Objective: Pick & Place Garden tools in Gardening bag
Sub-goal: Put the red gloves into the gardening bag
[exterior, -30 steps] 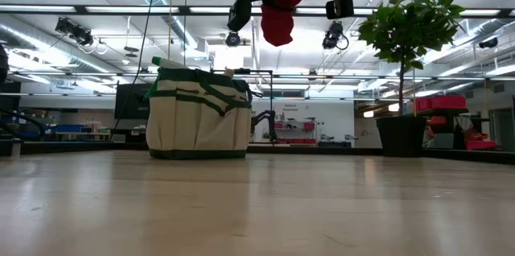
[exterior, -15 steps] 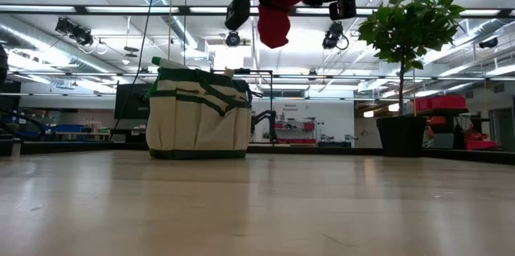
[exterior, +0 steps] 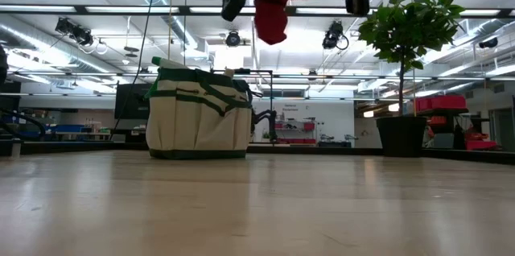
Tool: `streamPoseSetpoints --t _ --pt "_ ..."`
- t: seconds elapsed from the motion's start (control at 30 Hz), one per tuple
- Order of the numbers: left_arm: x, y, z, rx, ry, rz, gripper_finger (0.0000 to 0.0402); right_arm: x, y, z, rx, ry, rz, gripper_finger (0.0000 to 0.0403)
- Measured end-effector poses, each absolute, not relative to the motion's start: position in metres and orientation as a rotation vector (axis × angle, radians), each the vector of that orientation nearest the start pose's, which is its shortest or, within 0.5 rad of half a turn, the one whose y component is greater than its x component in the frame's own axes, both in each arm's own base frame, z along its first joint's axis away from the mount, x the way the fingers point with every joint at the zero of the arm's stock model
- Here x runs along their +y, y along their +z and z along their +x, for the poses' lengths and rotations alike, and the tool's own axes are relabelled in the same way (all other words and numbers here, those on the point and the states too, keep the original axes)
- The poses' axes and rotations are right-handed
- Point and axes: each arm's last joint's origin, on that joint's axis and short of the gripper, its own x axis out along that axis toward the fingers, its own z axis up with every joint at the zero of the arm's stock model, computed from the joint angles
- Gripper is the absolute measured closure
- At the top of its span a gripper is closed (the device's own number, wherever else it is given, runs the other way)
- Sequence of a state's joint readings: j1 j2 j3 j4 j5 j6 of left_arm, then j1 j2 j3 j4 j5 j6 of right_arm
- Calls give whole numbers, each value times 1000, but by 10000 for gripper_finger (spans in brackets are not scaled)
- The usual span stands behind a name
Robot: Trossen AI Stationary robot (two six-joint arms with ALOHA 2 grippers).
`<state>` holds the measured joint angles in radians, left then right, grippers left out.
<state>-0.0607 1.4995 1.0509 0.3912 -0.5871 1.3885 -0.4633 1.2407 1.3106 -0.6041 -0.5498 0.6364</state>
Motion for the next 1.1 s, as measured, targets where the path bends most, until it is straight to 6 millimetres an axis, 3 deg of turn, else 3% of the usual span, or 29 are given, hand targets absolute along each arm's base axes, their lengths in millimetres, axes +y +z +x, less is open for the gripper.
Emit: streamPoseSetpoints --t 0.3,0.7,1.1 --pt "11 331 321 390 472 1268 374 -96 391 226 448 -66 818 249" --pt "13 368 282 318 562 1129 374 -96 399 230 366 -58 600 250" --pt "14 358 274 350 512 852 374 -98 399 230 357 -98 455 252"
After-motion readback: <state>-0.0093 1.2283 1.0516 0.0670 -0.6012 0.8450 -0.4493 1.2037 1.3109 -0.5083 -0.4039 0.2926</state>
